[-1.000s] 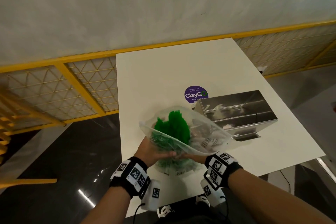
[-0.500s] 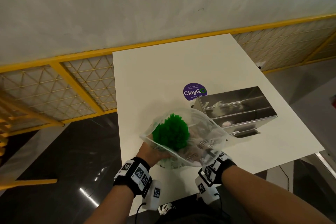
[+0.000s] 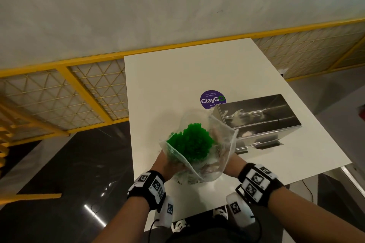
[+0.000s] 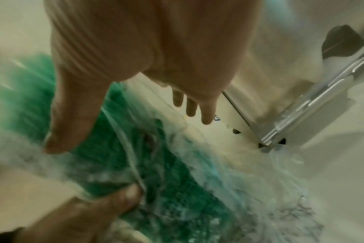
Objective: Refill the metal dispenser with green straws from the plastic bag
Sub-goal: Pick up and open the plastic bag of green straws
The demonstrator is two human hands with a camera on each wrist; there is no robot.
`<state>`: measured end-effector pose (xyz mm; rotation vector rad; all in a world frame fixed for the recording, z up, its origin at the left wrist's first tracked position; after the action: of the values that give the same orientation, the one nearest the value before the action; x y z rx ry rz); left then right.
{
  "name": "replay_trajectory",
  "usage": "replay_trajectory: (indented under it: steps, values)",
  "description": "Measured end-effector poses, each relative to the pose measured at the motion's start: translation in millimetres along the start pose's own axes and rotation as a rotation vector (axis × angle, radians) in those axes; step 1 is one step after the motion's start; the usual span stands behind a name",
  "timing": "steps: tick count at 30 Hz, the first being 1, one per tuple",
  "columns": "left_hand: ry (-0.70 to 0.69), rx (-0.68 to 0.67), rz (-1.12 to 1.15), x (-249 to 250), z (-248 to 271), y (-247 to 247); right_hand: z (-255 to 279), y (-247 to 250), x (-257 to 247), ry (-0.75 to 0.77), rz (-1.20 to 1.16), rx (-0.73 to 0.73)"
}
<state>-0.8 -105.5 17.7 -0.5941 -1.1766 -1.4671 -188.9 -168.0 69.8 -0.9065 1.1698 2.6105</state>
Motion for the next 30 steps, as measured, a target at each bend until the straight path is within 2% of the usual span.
replay_trajectory:
  steps: [2, 3, 5, 9, 11, 13, 15, 17, 19, 25, 27, 30]
  values:
    - [0.007, -0.034, 0.003, -7.8, -3.4, -2.7, 2.0, 7.5, -6.7, 0.174, -0.277, 0.181]
    - [0.015, -0.045, 0.013, -10.8, -5.2, -4.6, 0.5, 9.2, -10.6, 0.272, -0.338, 0.257]
    - [0.016, -0.056, -0.047, -10.8, -4.5, -8.1, -10.7, 2.3, -10.4, 0.357, -0.391, 0.255]
    - [-0.028, -0.124, -0.127, -2.7, 0.2, -9.9, -25.8, -19.8, -7.7, 0.343, -0.527, 0.131]
    - [0.014, -0.137, -0.153, -3.1, 4.3, -7.3, -29.9, -26.4, -6.2, 0.348, -0.547, 0.151]
    - [0.105, -0.07, -0.195, -5.2, 9.5, 0.7, -31.9, -28.0, -5.0, 0.356, -0.542, 0.174]
    - [0.084, 0.017, -0.092, 0.1, 16.1, 7.1, -31.5, -28.3, -6.1, 0.346, -0.539, 0.177]
    - [-0.026, 0.094, 0.142, 6.2, 19.0, 12.4, -34.0, -29.5, -4.7, 0.339, -0.554, 0.19]
    - [-0.07, 0.098, 0.391, 11.8, 25.2, 15.3, -35.3, -29.3, -4.7, 0.34, -0.567, 0.204]
    - [-0.225, 0.079, 0.402, 12.3, 38.4, 10.9, -35.7, -30.0, -0.5, 0.328, -0.614, 0.22]
    - [-0.145, 0.082, 0.501, 16.1, 38.6, 8.4, -34.5, -30.9, 1.5, 0.325, -0.597, 0.231]
    - [-0.147, 0.101, 0.534, 25.1, 37.5, 4.2, -33.4, -31.2, 2.4, 0.325, -0.587, 0.253]
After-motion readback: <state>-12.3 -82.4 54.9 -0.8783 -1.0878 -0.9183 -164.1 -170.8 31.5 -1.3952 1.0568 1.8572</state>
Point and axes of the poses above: each hand's wrist, its own z-axis away from the middle knuckle, its own y-axis out of the back of the hand, x = y × z, the point moved 2 cm from there along -z, towards the middle knuckle, and after that the axes turned 7 degrees about x, right-handed, at the moved point
